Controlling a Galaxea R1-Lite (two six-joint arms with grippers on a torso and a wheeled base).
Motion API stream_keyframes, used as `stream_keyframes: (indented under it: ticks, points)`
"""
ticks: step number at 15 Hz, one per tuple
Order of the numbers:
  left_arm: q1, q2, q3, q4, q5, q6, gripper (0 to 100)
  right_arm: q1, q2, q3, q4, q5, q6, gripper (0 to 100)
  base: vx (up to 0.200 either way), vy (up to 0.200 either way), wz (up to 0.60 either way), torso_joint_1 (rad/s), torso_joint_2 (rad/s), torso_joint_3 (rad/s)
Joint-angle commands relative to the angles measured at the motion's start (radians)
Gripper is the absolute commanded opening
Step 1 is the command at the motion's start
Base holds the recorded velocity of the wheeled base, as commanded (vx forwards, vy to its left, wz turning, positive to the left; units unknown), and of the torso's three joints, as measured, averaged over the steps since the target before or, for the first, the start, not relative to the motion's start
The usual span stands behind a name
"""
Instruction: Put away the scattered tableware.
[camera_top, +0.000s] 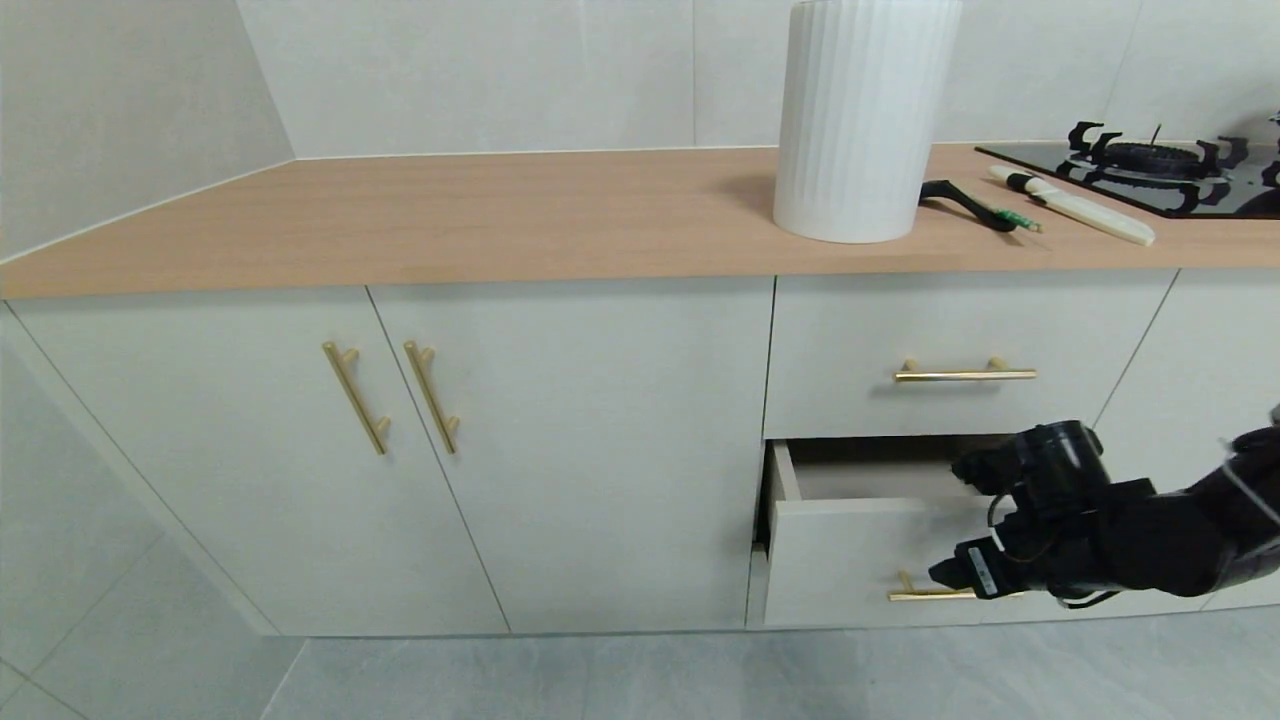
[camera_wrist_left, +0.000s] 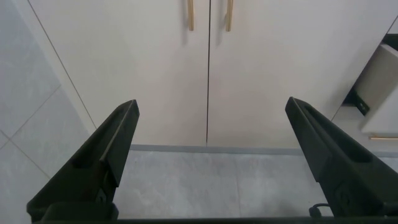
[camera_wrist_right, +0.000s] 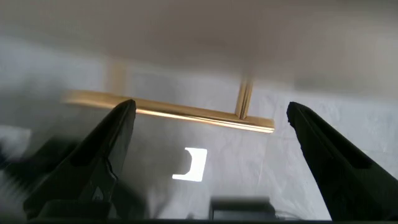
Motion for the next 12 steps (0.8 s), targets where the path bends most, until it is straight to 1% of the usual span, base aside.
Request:
stream_keyframes:
  ticks: [1,3,5,8,10,12]
  points:
    - [0.0,0.0,0.0,0.0,0.001,0.0,100,0.042,-0.326,-0.019,0.155,0.038,-0.003,100,0.0,0.0,0.0,0.0,0.0,0.0]
    - [0.0,0.0,0.0,0.0,0.001,0.0,100,0.039,-0.359,-0.024,0.151,0.04,0.0,100,0.0,0.0,0.0,0.0,0.0,0.0]
    - [0.0,0.0,0.0,0.0,0.001,0.0,100,0.039,-0.312,-0.045,0.144,0.038,0.051,100,0.0,0.0,0.0,0.0,0.0,0.0]
    - [0.0,0.0,0.0,0.0,0.001,0.0,100,0.041,-0.165,-0.042,0.023,0.031,0.068,100,0.0,0.0,0.0,0.0,0.0,0.0]
    - [0.0,0.0,0.0,0.0,0.001,0.0,100,0.039,-0.054,-0.042,-0.093,0.008,0.083,100,0.0,0.0,0.0,0.0,0.0,0.0]
    - [0.0,0.0,0.0,0.001,0.001,0.0,100,0.039,0.001,-0.044,-0.159,-0.02,0.123,100,0.0,0.0,0.0,0.0,0.0,0.0]
